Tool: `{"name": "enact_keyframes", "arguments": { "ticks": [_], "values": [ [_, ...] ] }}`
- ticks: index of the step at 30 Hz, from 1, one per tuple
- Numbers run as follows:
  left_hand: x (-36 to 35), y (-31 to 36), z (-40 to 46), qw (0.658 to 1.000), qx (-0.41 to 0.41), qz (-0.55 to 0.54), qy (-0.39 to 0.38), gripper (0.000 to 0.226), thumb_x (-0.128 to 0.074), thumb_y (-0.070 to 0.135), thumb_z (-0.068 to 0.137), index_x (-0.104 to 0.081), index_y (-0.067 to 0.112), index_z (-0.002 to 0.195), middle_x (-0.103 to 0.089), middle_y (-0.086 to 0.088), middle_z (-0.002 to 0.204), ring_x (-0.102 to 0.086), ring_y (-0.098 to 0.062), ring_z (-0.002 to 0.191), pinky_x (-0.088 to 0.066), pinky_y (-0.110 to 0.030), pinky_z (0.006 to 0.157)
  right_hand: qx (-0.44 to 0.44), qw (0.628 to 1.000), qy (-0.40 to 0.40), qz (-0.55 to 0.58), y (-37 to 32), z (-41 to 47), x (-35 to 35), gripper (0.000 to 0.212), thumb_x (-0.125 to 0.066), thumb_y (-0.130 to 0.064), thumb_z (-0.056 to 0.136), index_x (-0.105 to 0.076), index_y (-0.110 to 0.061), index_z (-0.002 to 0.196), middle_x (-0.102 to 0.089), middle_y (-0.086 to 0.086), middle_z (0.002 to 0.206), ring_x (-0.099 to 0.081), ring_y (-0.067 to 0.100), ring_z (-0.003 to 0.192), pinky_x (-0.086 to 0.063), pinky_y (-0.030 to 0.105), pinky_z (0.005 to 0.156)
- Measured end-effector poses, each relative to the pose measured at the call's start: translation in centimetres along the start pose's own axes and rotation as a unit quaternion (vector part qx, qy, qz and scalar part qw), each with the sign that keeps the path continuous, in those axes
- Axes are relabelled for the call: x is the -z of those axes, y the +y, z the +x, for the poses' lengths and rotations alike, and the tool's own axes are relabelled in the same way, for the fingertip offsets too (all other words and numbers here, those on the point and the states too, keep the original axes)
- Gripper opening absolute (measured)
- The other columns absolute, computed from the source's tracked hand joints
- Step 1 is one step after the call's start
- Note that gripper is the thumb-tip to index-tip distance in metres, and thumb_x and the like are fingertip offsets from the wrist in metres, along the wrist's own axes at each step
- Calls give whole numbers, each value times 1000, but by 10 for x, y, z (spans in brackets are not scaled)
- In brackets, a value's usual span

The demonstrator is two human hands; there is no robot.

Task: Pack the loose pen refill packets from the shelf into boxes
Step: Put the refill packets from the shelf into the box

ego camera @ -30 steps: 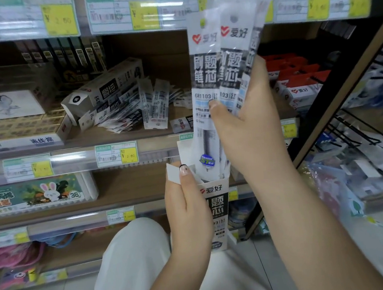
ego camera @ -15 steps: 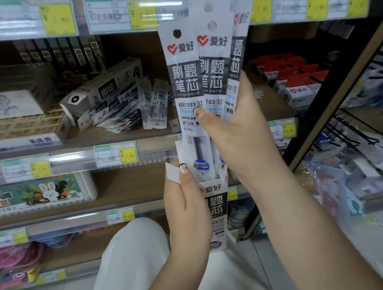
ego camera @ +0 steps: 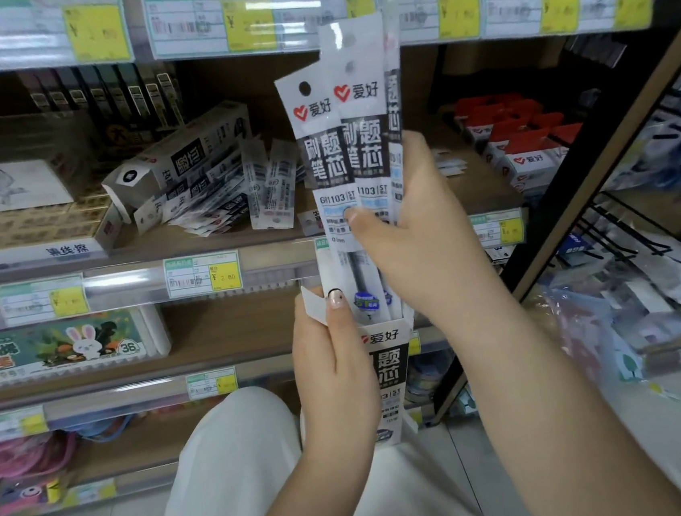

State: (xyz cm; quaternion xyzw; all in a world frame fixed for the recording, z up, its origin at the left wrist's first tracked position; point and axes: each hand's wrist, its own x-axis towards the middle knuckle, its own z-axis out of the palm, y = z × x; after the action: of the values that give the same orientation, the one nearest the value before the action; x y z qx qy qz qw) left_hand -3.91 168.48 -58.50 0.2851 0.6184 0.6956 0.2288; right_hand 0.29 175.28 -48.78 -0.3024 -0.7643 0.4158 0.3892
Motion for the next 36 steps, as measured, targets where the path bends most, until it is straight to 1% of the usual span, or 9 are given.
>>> {"name": "enact_keyframes", "arguments": {
  "ticks": [4, 9, 14, 19, 23, 26, 30, 33, 36],
  "values": [
    [1, 1, 2, 1000, -15, 8, -4, 27, -33, 46, 90, -55, 35, 101, -63, 8, 88, -60, -12, 83, -51, -41, 75, -34, 997, 0, 73, 1, -2, 0, 37, -57, -1, 87, -45, -25, 113, -64, -13, 105, -61, 1, 97, -51, 26, 86],
    [1, 2, 1, 999, -25, 13, -18, 30, -35, 56, 85, -53, 33, 88, -59, -1, 80, -59, -25, 79, -50, -53, 71, -44, 998, -44, 31, 2, -2, 5, 41, -58, -5, 87, -47, -26, 120, -63, -16, 109, -59, -3, 100, -49, 20, 84],
    [2, 2, 3, 1000, 4, -6, -25, 18, -37, 44, 87, -54, 41, 85, -61, 15, 75, -60, -8, 74, -51, -44, 72, -52, 996, -44, 62, 4, -2, 7, 37, -60, -11, 87, -50, -25, 119, -65, -14, 106, -61, 0, 99, -50, 34, 92],
    [2, 0, 6, 999, -19, -4, -28, 26, -37, 39, 89, -57, 30, 102, -66, 14, 92, -62, -8, 90, -50, -35, 80, -50, 992, -16, 113, 7, -2, 6, 28, -55, -16, 91, -50, -25, 117, -65, -10, 109, -61, 6, 103, -50, 40, 93],
    [4, 5, 6, 994, -83, 47, -45, 22, -35, 27, 91, -54, 31, 101, -63, 21, 94, -58, 2, 89, -43, -14, 73, -24, 994, -6, 105, 6, -2, 6, 29, -47, -10, 94, -51, -29, 115, -64, -12, 110, -60, 3, 102, -50, 39, 93],
    [5, 13, 9, 990, -113, 55, -57, 26, -38, 22, 91, -52, 30, 112, -61, 26, 101, -56, 7, 96, -39, -5, 72, -26, 994, -18, 106, 6, -3, 5, 27, -46, -8, 94, -54, -26, 113, -66, -9, 110, -62, 4, 101, -51, 38, 92],
    [7, 28, 17, 985, -157, 29, -63, 41, -45, 14, 90, -44, 30, 127, -60, 20, 114, -56, 0, 109, -44, -14, 85, -35, 993, -40, 109, 5, -6, 1, 24, -45, -10, 95, -59, -25, 107, -69, -6, 106, -64, 6, 98, -52, 38, 90],
    [9, 38, 23, 982, -180, 29, -51, 45, -54, 13, 85, -43, 34, 124, -59, 21, 113, -58, -1, 107, -44, -13, 84, -45, 988, -60, 138, 3, -7, -1, 26, -44, -11, 96, -60, -32, 98, -70, -7, 102, -66, 4, 95, -54, 32, 88],
    [9, 43, 27, 983, -175, 43, -35, 42, -62, 19, 78, -45, 31, 114, -61, 27, 100, -60, 5, 94, -42, -8, 75, -48, 984, -75, 155, 3, -9, -2, 27, -42, -17, 98, -61, -35, 93, -70, -10, 98, -65, 5, 97, -51, 35, 93]
  ]
}}
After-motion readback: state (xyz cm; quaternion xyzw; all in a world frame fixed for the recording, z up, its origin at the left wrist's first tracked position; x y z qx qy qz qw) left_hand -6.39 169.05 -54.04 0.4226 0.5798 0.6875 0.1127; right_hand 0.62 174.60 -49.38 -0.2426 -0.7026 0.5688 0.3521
